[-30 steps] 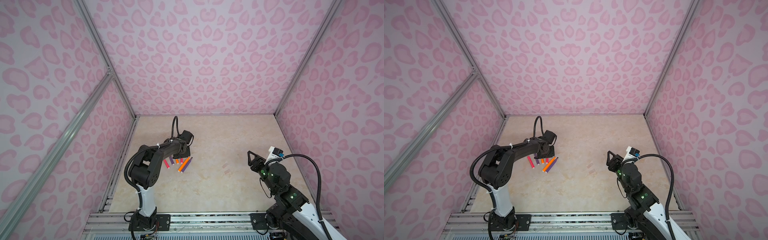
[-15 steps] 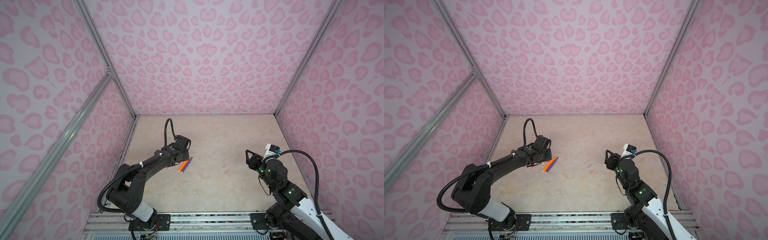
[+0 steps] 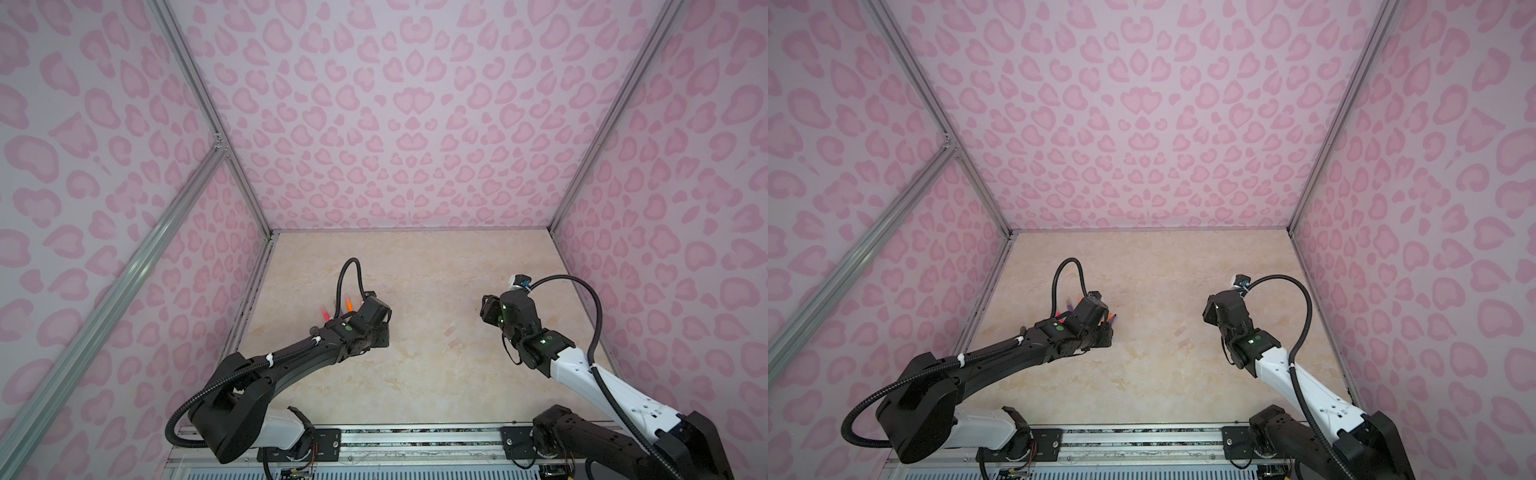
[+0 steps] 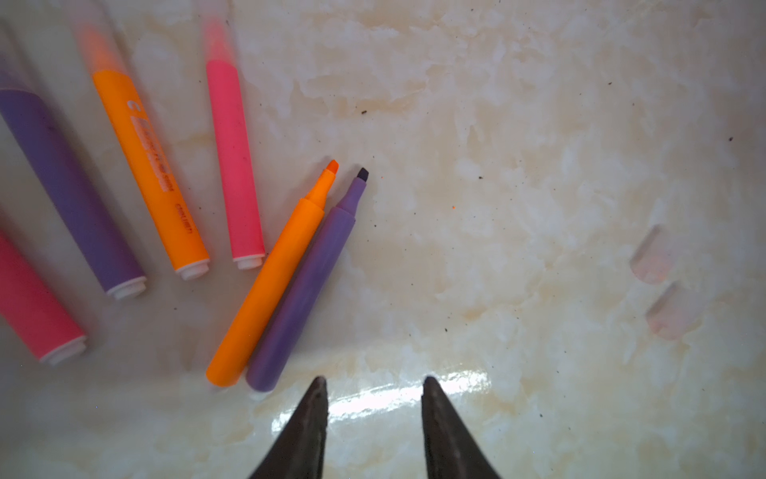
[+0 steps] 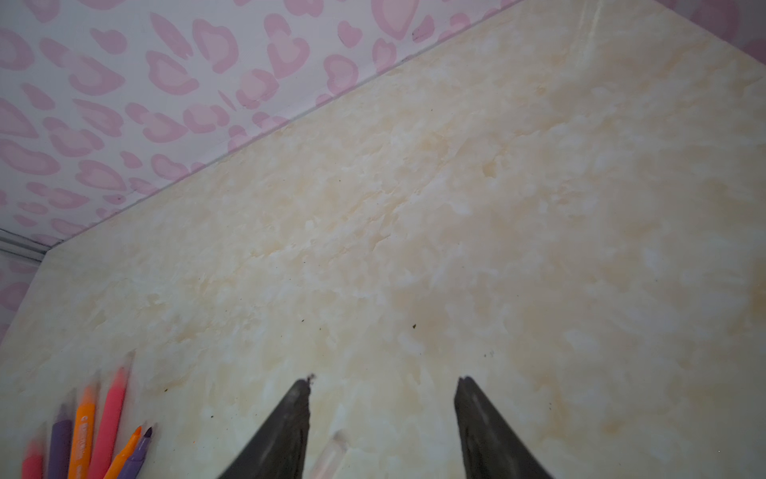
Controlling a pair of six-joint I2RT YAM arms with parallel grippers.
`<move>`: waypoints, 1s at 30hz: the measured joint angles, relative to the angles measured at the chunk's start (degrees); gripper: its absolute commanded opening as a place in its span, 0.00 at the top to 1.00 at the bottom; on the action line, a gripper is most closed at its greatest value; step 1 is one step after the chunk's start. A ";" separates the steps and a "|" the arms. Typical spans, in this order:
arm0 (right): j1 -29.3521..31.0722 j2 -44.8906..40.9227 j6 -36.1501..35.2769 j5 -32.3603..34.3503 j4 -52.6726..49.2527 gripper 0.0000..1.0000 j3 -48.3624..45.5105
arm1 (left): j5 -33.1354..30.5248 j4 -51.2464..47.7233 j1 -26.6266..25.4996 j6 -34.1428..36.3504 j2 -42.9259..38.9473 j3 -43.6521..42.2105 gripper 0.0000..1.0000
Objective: Insert the pens into the pen caps
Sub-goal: 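Open the left gripper and move it over the uncapped orange and purple markers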
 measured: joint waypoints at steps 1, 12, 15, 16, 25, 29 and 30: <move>-0.76 1.16 -0.33 -0.28 -0.17 0.46 1.01 | -0.37 -0.09 0.00 0.00 0.13 0.17 0.60; -4.57 -3.43 -5.35 2.51 1.38 0.33 -3.43 | -1.29 -0.74 0.00 0.39 6.56 3.06 0.60; -5.79 -2.91 -7.50 6.25 2.34 0.29 -4.39 | -2.21 -1.77 0.02 1.42 8.87 4.96 0.60; -6.21 -2.56 -8.09 7.67 2.93 0.27 -5.09 | -2.51 -1.75 0.04 1.66 9.53 5.42 0.60; -9.16 2.89 -8.63 10.58 7.28 0.27 -7.26 | -5.20 -3.28 0.13 2.93 13.88 7.93 0.61; -9.88 3.65 -7.89 11.02 7.21 0.27 -6.29 | -5.64 -3.85 0.24 2.93 14.91 8.41 0.61; -10.19 3.72 -7.82 10.99 7.08 0.26 -6.29 | -5.66 -4.26 0.24 2.93 15.10 8.61 0.61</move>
